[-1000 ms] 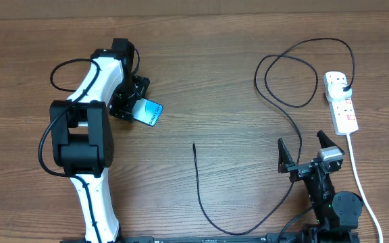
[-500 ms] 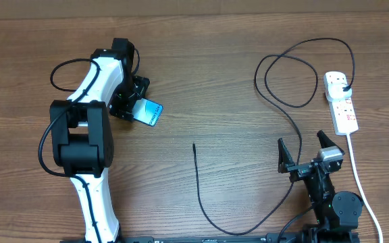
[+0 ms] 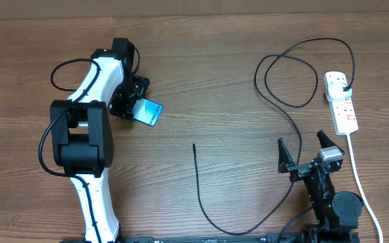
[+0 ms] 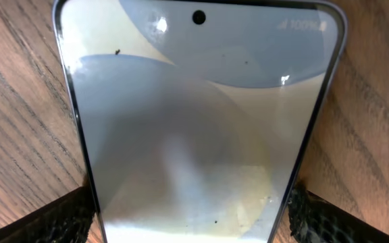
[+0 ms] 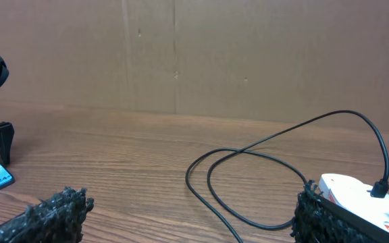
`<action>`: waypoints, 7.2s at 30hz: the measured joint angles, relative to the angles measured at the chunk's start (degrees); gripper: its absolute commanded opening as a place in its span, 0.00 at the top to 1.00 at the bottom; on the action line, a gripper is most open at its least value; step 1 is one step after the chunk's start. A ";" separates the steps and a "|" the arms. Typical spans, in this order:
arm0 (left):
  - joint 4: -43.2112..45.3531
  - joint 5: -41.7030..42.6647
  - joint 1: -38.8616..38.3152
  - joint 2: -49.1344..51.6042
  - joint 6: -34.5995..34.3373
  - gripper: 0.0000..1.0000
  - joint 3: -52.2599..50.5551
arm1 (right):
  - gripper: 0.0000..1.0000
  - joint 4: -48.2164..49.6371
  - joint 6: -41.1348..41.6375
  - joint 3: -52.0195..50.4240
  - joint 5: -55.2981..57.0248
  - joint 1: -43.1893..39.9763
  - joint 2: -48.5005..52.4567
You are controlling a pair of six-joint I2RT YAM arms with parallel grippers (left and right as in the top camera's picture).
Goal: Plug charger to phone and switch on socket
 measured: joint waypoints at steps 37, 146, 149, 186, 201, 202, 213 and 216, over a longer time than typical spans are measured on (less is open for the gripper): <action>-0.04 -0.04 0.00 0.00 0.17 0.47 0.00 | 0.00 0.00 0.00 0.00 0.02 0.00 0.00; -6.95 59.60 0.00 0.90 11.21 0.96 15.30 | 0.00 0.00 0.02 0.00 0.00 0.00 -0.02; -6.95 62.14 0.00 0.90 12.02 0.96 15.30 | 0.00 0.00 0.02 0.00 0.00 0.00 -0.02; -6.95 78.40 0.00 0.90 13.75 0.96 15.30 | 0.00 0.02 0.00 0.00 -0.02 0.00 -0.02; -6.95 78.40 0.00 0.90 13.75 0.96 15.30 | 0.00 0.00 0.00 0.00 0.00 0.00 -0.02; -6.95 78.42 0.00 0.90 13.75 0.96 15.30 | 0.00 0.02 0.02 0.00 0.00 0.00 -0.02; -6.95 78.40 0.00 0.90 13.75 0.96 15.30 | 0.00 -0.02 0.00 0.00 0.02 0.00 -0.02; -6.95 78.40 0.00 0.90 13.75 0.96 15.30 | 0.00 -0.02 -0.02 0.00 0.00 0.00 -0.02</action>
